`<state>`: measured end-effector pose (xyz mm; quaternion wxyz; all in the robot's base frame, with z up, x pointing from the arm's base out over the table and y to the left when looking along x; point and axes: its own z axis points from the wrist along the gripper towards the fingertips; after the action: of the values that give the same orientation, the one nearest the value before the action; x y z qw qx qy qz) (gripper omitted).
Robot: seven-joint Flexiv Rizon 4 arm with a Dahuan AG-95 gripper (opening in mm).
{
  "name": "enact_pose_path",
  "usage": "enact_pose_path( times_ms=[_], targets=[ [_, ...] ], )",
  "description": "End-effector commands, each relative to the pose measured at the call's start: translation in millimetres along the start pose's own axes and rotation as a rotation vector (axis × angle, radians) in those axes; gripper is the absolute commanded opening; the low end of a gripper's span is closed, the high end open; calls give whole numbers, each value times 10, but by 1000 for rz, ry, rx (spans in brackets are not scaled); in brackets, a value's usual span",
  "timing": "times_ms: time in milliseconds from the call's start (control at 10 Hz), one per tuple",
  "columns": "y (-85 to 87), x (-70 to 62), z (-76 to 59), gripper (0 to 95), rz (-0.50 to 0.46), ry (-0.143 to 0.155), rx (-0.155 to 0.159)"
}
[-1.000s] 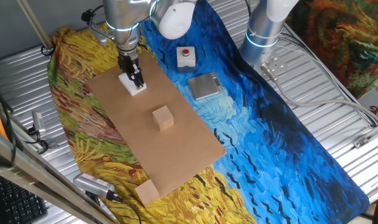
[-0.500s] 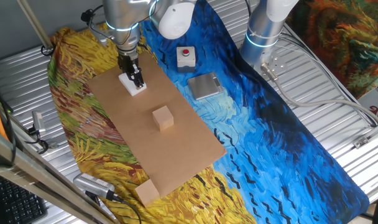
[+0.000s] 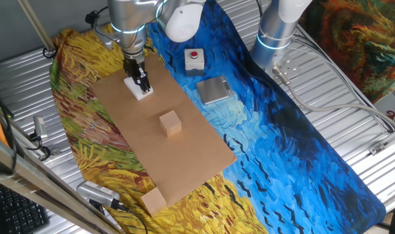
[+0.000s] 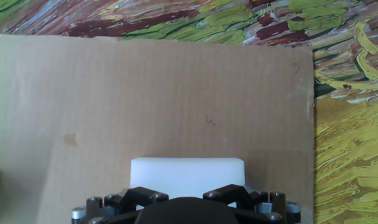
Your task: Clean the tabletop with a sponge
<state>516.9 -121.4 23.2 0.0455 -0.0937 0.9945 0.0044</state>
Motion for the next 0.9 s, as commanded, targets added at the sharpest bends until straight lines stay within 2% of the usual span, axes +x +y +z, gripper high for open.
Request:
enact_pose_path(
  times_ms=[100,900],
  targets=[
    [2,3,8,950,0,0,-1],
    [1,5,78,950,1,-4,-2]
  ],
)
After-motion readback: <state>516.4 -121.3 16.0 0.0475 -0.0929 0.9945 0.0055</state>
